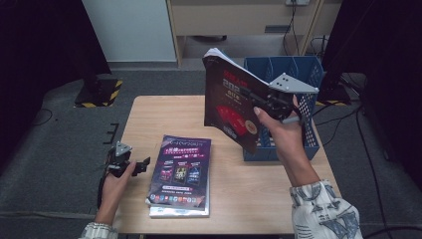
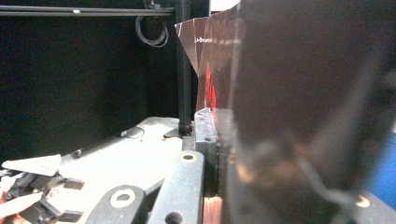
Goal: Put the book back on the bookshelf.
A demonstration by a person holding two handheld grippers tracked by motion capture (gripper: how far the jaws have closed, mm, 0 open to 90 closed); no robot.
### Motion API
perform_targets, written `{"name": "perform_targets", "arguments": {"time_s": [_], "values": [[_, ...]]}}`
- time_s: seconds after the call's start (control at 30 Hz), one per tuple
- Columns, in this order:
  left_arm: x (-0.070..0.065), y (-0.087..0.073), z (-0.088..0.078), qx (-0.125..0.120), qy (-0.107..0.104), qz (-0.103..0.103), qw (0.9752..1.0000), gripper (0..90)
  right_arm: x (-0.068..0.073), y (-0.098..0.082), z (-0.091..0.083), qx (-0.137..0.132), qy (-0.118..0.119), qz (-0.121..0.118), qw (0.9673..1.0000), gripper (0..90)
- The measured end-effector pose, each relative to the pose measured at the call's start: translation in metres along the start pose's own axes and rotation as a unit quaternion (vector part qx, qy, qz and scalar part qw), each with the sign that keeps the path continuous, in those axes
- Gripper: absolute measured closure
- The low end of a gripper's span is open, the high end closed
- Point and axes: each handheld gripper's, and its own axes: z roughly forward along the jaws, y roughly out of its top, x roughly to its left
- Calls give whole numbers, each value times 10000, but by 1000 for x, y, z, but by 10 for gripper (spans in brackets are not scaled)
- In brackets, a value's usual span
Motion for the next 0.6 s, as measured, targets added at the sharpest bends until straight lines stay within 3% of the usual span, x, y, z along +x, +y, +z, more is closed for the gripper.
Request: {"name": "perform_targets", "arguments": {"time_s": [0.6], "values": [[-1, 0, 0, -17, -4, -16, 10000, 64, -33, 1, -34, 83, -434, 139, 9989, 869]]}}
